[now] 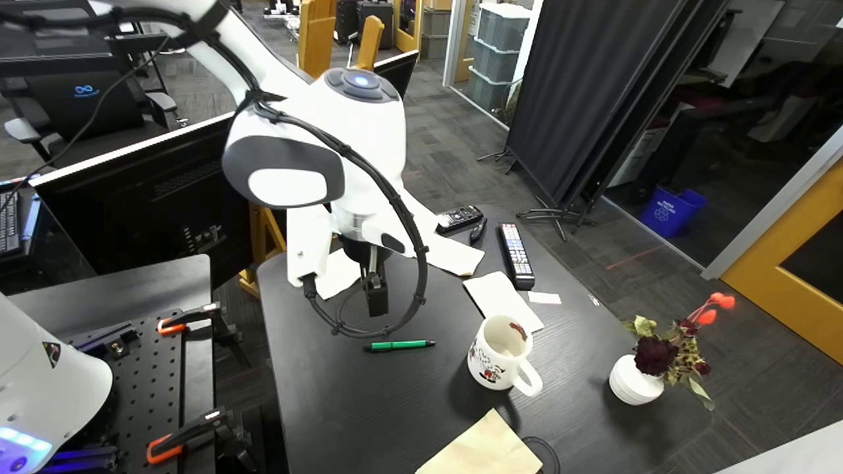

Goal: Put the pen in the mug

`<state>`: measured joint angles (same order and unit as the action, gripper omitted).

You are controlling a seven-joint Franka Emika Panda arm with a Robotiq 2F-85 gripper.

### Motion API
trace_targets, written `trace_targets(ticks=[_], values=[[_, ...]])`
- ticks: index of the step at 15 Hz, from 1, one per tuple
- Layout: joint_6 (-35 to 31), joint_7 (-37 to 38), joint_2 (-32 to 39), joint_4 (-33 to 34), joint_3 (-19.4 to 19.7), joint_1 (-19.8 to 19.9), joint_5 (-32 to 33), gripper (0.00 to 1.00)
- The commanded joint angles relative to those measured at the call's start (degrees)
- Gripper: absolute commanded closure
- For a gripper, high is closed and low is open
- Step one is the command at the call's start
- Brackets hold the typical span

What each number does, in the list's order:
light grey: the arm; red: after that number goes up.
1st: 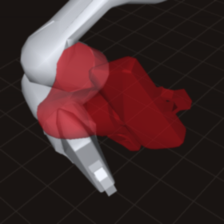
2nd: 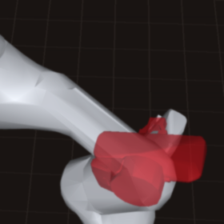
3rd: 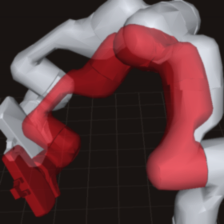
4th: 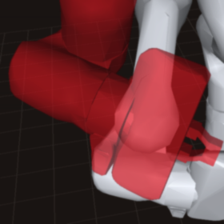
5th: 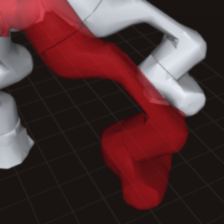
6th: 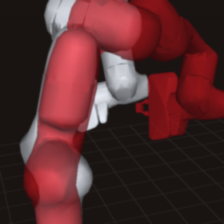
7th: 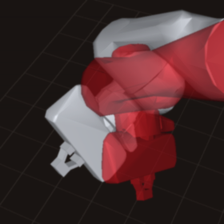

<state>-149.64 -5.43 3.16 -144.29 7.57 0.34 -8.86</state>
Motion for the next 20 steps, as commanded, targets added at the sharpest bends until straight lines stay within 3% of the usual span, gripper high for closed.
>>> trace_targets(ticks=[1,10,20], values=[[-2.2,3.7,8.6,6.6,-1.6,1.7,-0.5,0.00],[-1.3,14.5,20.9,16.6,-0.7,1.1,2.0,0.00],[-1.9,19.3,26.4,19.0,0.1,0.7,1.9,0.00]])
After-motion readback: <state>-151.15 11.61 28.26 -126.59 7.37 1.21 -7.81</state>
